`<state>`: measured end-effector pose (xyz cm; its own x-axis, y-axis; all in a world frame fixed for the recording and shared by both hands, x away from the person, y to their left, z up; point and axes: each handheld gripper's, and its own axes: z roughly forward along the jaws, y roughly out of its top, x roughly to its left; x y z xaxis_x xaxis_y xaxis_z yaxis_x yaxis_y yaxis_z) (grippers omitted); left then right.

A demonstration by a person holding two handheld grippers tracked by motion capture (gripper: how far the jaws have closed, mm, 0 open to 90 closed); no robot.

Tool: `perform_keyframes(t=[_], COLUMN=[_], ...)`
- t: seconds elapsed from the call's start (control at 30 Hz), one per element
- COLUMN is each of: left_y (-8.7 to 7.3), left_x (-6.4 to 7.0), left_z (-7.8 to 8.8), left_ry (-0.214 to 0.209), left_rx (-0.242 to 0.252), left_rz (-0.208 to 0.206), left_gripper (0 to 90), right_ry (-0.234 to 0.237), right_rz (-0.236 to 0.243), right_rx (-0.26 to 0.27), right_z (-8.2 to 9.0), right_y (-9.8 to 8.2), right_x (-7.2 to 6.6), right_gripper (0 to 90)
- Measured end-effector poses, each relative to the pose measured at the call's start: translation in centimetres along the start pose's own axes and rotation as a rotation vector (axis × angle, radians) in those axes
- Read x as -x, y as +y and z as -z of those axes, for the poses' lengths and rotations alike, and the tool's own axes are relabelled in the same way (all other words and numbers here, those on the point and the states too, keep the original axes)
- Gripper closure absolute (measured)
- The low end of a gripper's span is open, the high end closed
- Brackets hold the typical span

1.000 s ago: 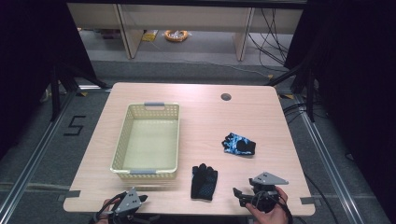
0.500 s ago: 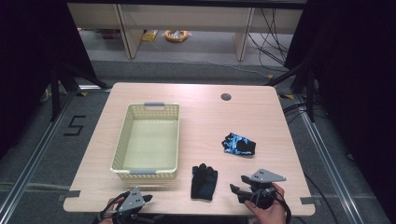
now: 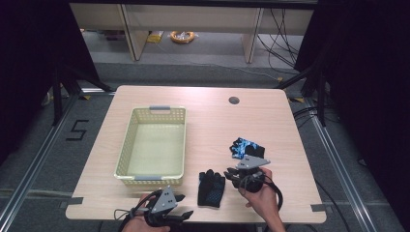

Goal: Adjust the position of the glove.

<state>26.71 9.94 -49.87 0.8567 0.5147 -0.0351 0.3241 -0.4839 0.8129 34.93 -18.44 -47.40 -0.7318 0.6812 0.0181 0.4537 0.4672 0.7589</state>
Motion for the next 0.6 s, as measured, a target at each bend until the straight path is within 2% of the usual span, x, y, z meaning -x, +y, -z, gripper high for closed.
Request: perform_keyframes(t=[0.03, 0.07, 0.1, 0.13, 0.17, 0.2, 0.23, 0.27, 0.3, 0.33, 0.37, 0.4, 0.43, 0.47, 0.5, 0.53, 0.57, 0.6], left_y=[0.2, 0.4, 0.5, 0.7, 0.9, 1.0, 1.2, 1.5, 1.6, 1.7, 1.8, 2.0, 2.2, 2.3, 2.3, 2.4, 2.4, 2.5], left_x=[0.1, -0.1, 0.0, -0.3, -0.3, -0.1, 0.0, 0.0, 0.4, 0.6, 0.8, 0.9, 1.0, 1.0, 1.3, 1.1, 1.1, 0.8], left_z=[-0.3, -0.4, -0.8, -0.9, -1.1, -1.5, -1.7, -1.8, -2.3, -2.6, -2.9, -3.2, -3.6, -3.7, -4.1, -4.3, -4.7, -4.8], left_ry=[-0.011, -0.02, -0.006, -0.009, -0.007, -0.018, -0.025, -0.036, -0.043, -0.039, -0.047, -0.059, -0.065, -0.066, -0.058, -0.057, -0.044, -0.042], left_rx=[0.002, -0.013, 0.003, -0.014, -0.039, -0.01, -0.015, -0.043, -0.021, -0.013, -0.011, -0.027, -0.039, -0.059, -0.05, -0.07, -0.063, -0.091], left_rz=[0.004, -0.03, -0.014, -0.056, -0.053, -0.025, -0.025, -0.059, -0.037, -0.044, -0.046, -0.055, -0.083, -0.092, -0.07, -0.09, -0.073, -0.104], left_gripper=[53.1, 57.4, 64.1, 67.1, 70.8, 73.7, 75.9, 77.2, 78.7, 79.1, 80.0, 80.9, 81.3, 82.3, 83.2, 84.4, 85.1, 86.1], right_ry=[-0.003, 0.003, 0.014, 0.021, 0.025, 0.032, 0.029, 0.031, 0.039, 0.045, 0.038, 0.036, 0.046, 0.049, 0.044, 0.046, 0.048, 0.045], right_rz=[0.019, 0.021, 0.024, 0.023, 0.021, 0.034, 0.033, 0.043, 0.03, 0.03, 0.056, 0.044, 0.043, 0.051, 0.048, 0.046, 0.053, 0.055], right_rx=[0.003, -0.004, -0.015, -0.015, -0.013, -0.022, -0.021, -0.023, -0.03, -0.046, -0.036, -0.027, -0.054, -0.071, -0.055, -0.065, -0.073, -0.072], right_z=[-0.3, -0.7, -1.0, -1.3, -1.6, -2.0, -2.3, -2.6, -2.7, -3.0, -3.3, -3.6, -3.6, -3.7, -4.0, -4.2, -4.3, -4.6], right_y=[0.2, 0.5, 0.7, 1.0, 1.1, 1.3, 1.4, 1.5, 1.5, 1.6, 1.6, 1.5, 1.6, 1.6, 1.5, 1.5, 1.5, 1.4], right_x=[0.1, 0.1, 0.1, 0.2, 0.1, 0.2, 0.2, 0.3, 0.2, 0.3, 0.4, 0.3, 0.4, 0.4, 0.3, 0.3, 0.3, 0.3], right_gripper=[83.5, 85.3, 86.5, 87.1, 87.5, 87.8, 87.8, 87.8, 87.8, 87.8, 87.8, 87.8, 87.8, 87.8, 87.8, 87.8, 87.8, 87.8])
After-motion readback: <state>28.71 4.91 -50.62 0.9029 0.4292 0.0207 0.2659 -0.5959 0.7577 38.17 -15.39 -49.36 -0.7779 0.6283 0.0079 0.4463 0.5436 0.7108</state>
